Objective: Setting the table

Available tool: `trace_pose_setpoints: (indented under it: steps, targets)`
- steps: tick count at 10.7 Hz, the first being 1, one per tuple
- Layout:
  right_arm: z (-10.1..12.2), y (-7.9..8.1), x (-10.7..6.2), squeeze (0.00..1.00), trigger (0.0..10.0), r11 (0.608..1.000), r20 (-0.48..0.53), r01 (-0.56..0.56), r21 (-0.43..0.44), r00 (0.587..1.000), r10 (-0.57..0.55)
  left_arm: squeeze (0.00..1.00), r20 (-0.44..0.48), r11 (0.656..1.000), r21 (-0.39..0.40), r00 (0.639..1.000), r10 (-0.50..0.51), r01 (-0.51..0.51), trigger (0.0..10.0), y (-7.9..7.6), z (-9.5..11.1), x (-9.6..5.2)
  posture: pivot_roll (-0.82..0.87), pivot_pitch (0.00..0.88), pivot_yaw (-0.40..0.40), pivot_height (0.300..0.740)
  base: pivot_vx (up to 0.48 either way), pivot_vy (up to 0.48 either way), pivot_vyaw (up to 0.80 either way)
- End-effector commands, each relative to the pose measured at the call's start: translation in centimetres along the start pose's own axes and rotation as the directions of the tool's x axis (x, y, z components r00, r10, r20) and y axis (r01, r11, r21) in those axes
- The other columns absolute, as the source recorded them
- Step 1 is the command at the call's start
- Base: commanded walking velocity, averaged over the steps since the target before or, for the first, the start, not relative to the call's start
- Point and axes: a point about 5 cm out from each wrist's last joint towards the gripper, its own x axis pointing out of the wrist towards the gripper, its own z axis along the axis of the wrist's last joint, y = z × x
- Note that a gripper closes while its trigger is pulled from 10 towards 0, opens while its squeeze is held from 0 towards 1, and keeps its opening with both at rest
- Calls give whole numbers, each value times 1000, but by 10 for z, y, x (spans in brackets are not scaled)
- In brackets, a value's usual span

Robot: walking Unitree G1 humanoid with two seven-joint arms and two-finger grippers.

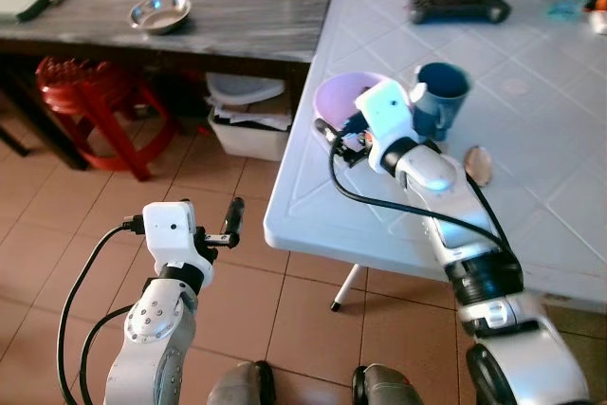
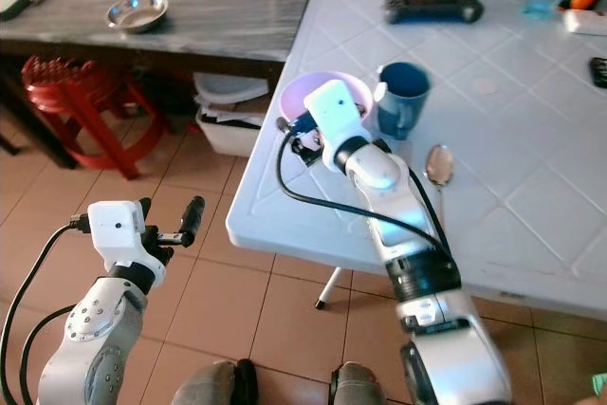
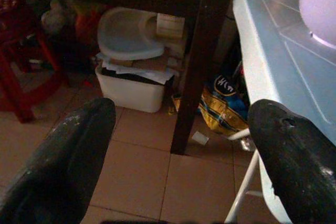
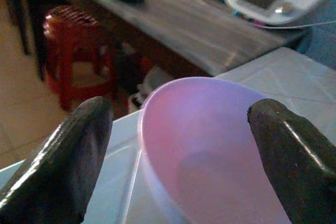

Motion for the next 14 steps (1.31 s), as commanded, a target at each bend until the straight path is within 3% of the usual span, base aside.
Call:
trace_pose_setpoints:
  steps: [1,2,3,4,7,11,14]
  targets:
    - [1,-1,3,0,10000,999,-25,-28,-18,999,27,0,-10,1000,19,1000,5,-5,10000,2,0,-2,-18,170,75,740,0,0,0]
    - [-9,-4,5,0,8549,996,-106,-82,-37,991,77,0,-24,1000,21,1000,7,-6,10000,2,-1,-2,-18,169,70,740,0,0,0]
    - [-15,-8,5,0,0,995,-143,-90,-45,986,83,0,-33,1000,23,999,7,-6,10000,1,-2,-1,-19,167,67,740,0,0,0]
    - [-17,-12,5,0,0,994,-164,-91,-53,983,81,0,-40,1000,18,999,4,-3,10000,0,-3,-1,-22,162,63,740,0,0,0]
    - [-26,-27,2,0,0,977,-268,-107,-186,962,55,0,-53,1000,9,999,-3,4,10000,-2,-4,1,-25,153,57,740,0,0,0]
    - [-34,-33,-7,0,0,938,-286,-134,-320,957,39,0,-59,1000,0,998,-9,9,10000,0,-5,2,-25,146,64,740,0,0,0]
    - [-39,-33,-15,0,0,925,-284,-149,-348,958,47,0,29,977,-76,980,-195,197,10000,-18,6,0,-30,137,62,740,0,0,0]
